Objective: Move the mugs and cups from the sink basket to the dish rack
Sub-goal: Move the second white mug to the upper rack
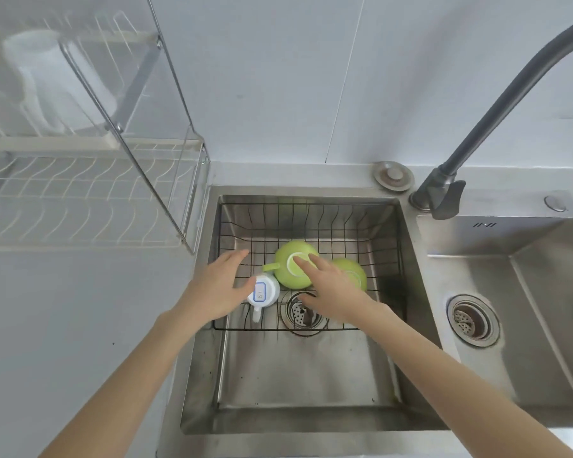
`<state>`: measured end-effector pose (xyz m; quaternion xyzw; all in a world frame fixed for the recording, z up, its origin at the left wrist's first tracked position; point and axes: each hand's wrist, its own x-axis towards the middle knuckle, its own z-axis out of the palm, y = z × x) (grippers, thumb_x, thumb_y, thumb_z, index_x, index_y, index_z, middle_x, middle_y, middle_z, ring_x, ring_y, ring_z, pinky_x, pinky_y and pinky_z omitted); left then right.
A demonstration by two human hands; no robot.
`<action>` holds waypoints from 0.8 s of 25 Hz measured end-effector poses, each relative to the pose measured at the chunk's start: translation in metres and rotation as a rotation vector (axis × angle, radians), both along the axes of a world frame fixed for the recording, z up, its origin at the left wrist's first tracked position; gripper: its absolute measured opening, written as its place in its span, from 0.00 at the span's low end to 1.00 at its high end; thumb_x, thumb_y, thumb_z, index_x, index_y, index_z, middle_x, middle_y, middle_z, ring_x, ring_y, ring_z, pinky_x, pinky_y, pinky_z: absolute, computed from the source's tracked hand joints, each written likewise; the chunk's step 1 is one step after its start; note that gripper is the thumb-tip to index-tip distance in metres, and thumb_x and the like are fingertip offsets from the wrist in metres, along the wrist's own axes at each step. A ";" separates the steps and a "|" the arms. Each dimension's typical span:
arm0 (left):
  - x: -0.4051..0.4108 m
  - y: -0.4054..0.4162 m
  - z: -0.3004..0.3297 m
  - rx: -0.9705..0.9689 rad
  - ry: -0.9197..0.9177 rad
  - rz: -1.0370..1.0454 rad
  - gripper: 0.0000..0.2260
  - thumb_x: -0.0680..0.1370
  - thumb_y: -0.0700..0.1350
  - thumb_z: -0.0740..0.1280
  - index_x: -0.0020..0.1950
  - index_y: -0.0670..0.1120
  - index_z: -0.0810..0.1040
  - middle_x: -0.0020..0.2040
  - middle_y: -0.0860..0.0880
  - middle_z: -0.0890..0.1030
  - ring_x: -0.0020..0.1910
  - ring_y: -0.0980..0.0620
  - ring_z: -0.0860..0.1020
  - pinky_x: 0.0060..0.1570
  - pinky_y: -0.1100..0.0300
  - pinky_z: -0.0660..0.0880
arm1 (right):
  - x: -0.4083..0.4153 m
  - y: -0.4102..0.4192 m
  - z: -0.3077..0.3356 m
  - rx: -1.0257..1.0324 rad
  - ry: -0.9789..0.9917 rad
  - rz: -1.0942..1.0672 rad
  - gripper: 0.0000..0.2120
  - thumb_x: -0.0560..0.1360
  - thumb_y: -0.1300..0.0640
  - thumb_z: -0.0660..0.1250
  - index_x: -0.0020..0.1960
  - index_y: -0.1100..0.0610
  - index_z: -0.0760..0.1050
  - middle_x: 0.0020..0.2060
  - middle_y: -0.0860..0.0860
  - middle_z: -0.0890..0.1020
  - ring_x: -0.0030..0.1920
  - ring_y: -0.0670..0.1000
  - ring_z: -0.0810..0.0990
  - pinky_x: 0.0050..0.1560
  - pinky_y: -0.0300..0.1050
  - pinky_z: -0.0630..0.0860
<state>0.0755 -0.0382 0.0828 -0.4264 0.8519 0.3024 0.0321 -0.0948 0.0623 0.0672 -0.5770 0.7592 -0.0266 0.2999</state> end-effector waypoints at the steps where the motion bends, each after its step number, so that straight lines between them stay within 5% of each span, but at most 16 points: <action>1: 0.000 -0.003 -0.011 0.046 -0.006 0.019 0.25 0.77 0.50 0.59 0.72 0.47 0.58 0.74 0.48 0.61 0.71 0.49 0.62 0.67 0.54 0.61 | 0.001 -0.003 -0.010 0.028 -0.051 -0.021 0.32 0.76 0.54 0.61 0.75 0.51 0.49 0.75 0.58 0.53 0.74 0.58 0.55 0.72 0.52 0.57; 8: -0.006 -0.008 -0.073 0.409 0.031 0.246 0.23 0.77 0.46 0.59 0.72 0.46 0.59 0.72 0.46 0.65 0.70 0.48 0.65 0.67 0.56 0.62 | 0.017 -0.025 -0.074 0.116 -0.371 -0.212 0.27 0.76 0.57 0.61 0.73 0.55 0.57 0.67 0.59 0.69 0.67 0.59 0.67 0.60 0.41 0.63; 12: -0.023 -0.010 -0.094 0.507 0.065 0.383 0.22 0.78 0.43 0.58 0.71 0.46 0.60 0.68 0.47 0.70 0.61 0.49 0.71 0.50 0.65 0.62 | 0.024 -0.041 -0.097 0.124 -0.460 -0.336 0.28 0.76 0.58 0.61 0.73 0.57 0.55 0.64 0.59 0.72 0.62 0.59 0.72 0.50 0.37 0.64; 17: -0.031 -0.013 -0.109 0.495 0.068 0.398 0.17 0.77 0.40 0.58 0.65 0.45 0.66 0.56 0.50 0.74 0.51 0.52 0.69 0.33 0.64 0.61 | 0.033 -0.051 -0.115 0.164 -0.498 -0.455 0.26 0.77 0.57 0.58 0.73 0.58 0.54 0.64 0.61 0.74 0.62 0.61 0.73 0.60 0.48 0.69; 20: -0.030 -0.015 -0.114 0.521 0.068 0.413 0.17 0.76 0.40 0.58 0.65 0.47 0.67 0.55 0.51 0.75 0.50 0.52 0.70 0.39 0.64 0.64 | 0.037 -0.052 -0.118 0.195 -0.531 -0.481 0.26 0.79 0.56 0.54 0.74 0.57 0.51 0.62 0.62 0.75 0.62 0.62 0.72 0.60 0.49 0.68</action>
